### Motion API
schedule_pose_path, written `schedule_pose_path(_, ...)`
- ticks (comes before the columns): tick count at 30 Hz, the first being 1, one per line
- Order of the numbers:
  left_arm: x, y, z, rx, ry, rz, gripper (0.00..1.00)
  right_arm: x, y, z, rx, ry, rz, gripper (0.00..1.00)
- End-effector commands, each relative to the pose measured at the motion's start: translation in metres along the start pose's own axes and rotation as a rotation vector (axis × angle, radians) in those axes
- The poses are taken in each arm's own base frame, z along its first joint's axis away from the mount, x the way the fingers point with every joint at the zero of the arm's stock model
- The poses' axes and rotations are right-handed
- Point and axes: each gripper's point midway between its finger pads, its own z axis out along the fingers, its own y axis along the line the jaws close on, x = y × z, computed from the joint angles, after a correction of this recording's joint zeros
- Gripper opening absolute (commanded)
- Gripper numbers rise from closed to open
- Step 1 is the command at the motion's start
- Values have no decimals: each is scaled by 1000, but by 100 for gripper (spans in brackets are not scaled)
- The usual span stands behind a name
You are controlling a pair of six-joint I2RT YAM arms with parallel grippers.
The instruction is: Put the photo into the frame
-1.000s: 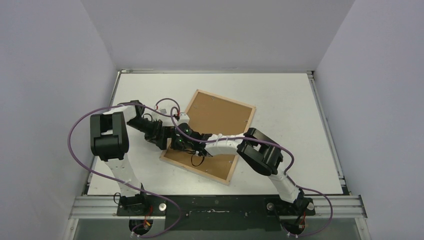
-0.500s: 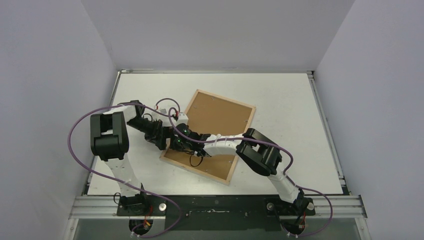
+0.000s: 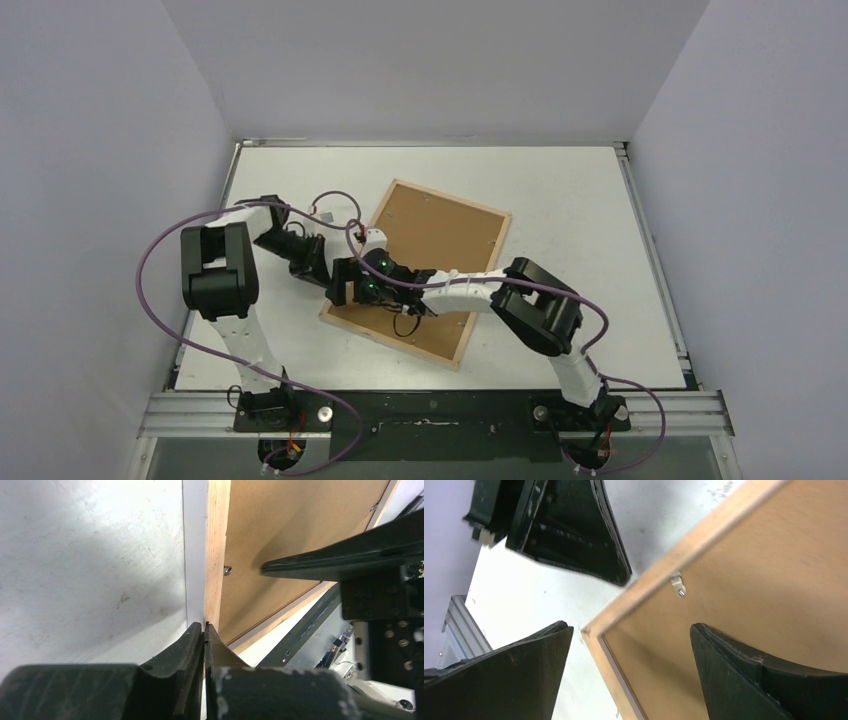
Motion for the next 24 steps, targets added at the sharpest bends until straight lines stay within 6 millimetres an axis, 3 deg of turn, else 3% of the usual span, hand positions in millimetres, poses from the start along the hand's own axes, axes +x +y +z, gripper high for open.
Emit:
schedule_pose_path(1,-19,-7,-12,20,-48,38,3,-68,14,-60,-28,-152,-11,91)
schedule_pose_path(6,-20,2,-9,-2,-39,33,3,-102,-49,-114,106,-218,85,90)
schedule_pose_path(9,-20,12,-7,-34,-36,37,3,-123,-117,-154,313,-245,146,90)
schedule_pose_path(14,-21,25,-6,-88,-33,51,3,-121,-231,-222,654,-256,270,90)
schedule_pose_path(17,-20,29,-3,-110,-24,59,3,-110,-272,-251,763,-269,318,90)
schedule_pose_path(20,-16,26,2,-103,-11,66,3,-102,-296,-257,795,-258,366,90)
schedule_pose_path(24,-8,18,9,-86,7,85,2,-99,-305,-233,697,-253,422,90)
